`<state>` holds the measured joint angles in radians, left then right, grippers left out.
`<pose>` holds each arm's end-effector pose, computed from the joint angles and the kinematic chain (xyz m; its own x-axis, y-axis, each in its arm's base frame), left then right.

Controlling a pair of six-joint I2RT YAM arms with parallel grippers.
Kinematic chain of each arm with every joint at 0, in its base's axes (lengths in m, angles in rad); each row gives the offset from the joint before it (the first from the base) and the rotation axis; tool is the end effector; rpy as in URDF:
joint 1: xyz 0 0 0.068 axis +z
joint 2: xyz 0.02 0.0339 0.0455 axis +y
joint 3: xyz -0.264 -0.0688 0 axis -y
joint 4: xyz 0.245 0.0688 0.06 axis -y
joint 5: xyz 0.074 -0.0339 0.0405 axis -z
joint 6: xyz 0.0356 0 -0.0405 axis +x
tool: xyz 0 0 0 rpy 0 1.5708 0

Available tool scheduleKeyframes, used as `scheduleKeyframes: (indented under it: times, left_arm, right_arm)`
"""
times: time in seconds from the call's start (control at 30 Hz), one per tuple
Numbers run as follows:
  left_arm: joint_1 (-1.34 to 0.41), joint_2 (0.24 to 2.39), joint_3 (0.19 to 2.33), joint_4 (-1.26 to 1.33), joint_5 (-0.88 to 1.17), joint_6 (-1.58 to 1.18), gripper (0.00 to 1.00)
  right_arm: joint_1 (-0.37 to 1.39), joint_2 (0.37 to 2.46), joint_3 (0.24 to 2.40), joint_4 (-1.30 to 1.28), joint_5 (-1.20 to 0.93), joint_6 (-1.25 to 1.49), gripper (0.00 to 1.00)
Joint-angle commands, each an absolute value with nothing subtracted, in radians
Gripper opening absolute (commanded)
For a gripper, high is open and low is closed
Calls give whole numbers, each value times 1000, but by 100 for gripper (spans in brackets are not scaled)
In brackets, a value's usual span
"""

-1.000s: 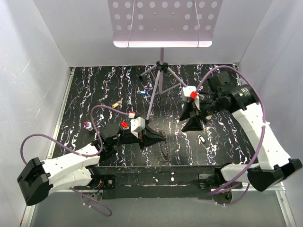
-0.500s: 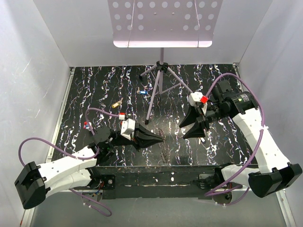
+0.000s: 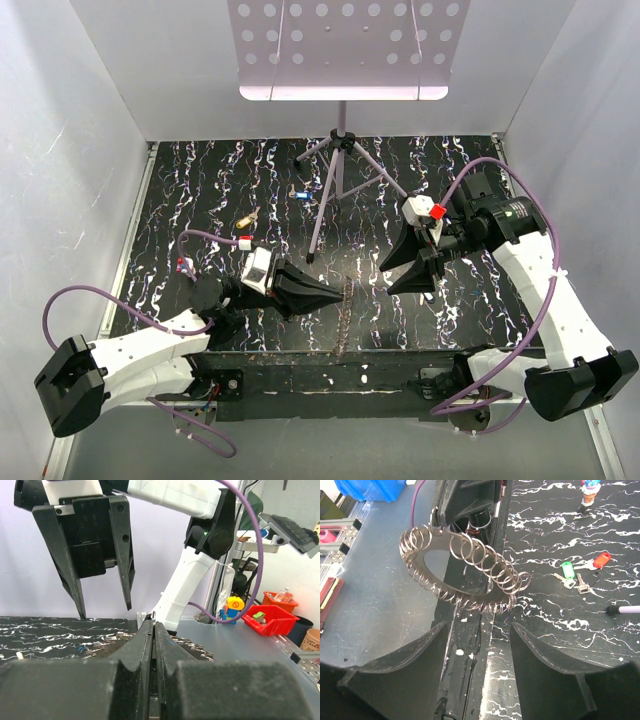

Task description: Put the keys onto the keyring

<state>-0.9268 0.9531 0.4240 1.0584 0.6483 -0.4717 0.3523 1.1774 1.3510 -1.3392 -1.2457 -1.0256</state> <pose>0.1012 -0.1707 0.3085 -0.1618 -0.3878 -0.9074 0.9844 -0.1285 -0.1206 0.1605 0.0949 0.3803 -0.0533 -0.3106 -0.9491 -0.9765 -0.1825 0.1146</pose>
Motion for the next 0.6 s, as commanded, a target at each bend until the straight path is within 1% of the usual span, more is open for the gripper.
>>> scheduleKeyframes:
  times: [0.0,0.17,0.33,0.43,0.57]
  left_arm:
    - [-930,945,440,1158,660,-520,0]
    - [-927,966,449,1222,695,-561,0]
    - [-893,1017,475,1365,779,-701,0]
    - [-862,1057,488,1492,819,-803,0]
    - [-842,1080,511,1540,850,-853,0]
  right_arm:
    - [345,1152,1341,-1396,-1292,-1048,61]
    - [344,1147,1338,-1396,-1298,-1052,61]
    - [344,1144,1333,-1390,-1299,-1052,61]
    - [342,1140,1330,-1390,-1302,-1051,61]
    - [342,1134,1325,-1387,-1302,-1051,61]
